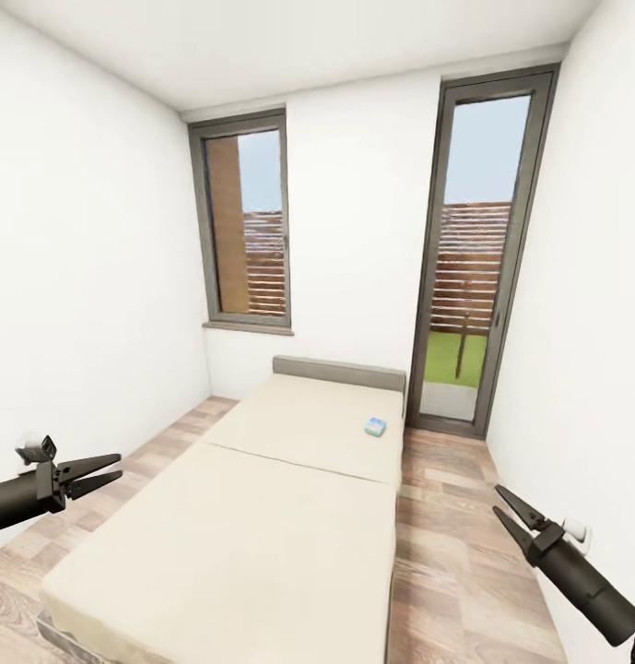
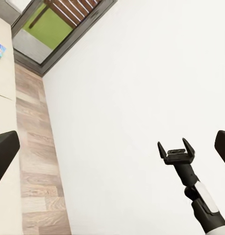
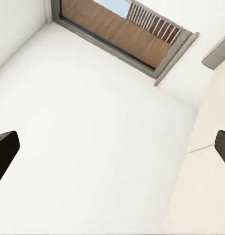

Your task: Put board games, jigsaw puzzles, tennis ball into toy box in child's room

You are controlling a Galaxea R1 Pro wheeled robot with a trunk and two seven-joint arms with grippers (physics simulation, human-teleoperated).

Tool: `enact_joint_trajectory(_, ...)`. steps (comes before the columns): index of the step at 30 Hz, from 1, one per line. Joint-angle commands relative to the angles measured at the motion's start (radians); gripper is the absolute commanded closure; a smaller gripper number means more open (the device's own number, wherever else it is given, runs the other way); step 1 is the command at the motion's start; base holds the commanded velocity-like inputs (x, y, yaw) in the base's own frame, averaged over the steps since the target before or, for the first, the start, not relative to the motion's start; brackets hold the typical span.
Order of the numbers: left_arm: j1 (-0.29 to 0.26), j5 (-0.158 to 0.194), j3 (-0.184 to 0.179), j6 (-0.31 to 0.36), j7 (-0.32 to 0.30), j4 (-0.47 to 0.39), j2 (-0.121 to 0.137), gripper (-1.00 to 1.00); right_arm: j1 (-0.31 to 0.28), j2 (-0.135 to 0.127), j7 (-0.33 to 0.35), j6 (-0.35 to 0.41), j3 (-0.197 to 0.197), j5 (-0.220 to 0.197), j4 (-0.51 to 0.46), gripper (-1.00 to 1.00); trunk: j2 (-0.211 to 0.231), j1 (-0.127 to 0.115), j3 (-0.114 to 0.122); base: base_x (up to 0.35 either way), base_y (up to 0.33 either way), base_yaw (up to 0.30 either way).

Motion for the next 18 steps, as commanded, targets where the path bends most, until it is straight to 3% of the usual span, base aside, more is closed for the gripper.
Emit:
enact_joint_trajectory(1,-0.001,-0.003,0.0,0.004,-0.004,0.0,0.0,-1.0,0.0,0.0,0.0,0.006,0.008,-0.003,-0.006,-1.0,-0.001,0.001,0.001,0.062,-0.263,0.194)
enact_joint_trajectory(7,-0.001,-0.003,0.001,0.004,-0.004,0.0,0.0,-1.0,0.0,-0.001,-0.003,0.005,0.044,0.007,-0.032,-1.0,-0.001,0.001,0.004,0.067,-0.212,0.236)
enact_joint_trajectory(13,-0.001,-0.003,0.001,0.004,-0.004,0.0,0.0,-1.0,0.0,-0.001,-0.006,0.006,0.052,0.016,-0.048,-1.0,-0.001,0.001,0.001,0.018,-0.047,0.234)
enact_joint_trajectory(18,-0.001,-0.003,0.001,0.004,-0.004,0.0,0.0,-1.0,-0.001,-0.002,-0.019,0.012,0.072,0.055,-0.076,-1.0,-0.001,0.001,-0.004,0.003,-0.01,0.223)
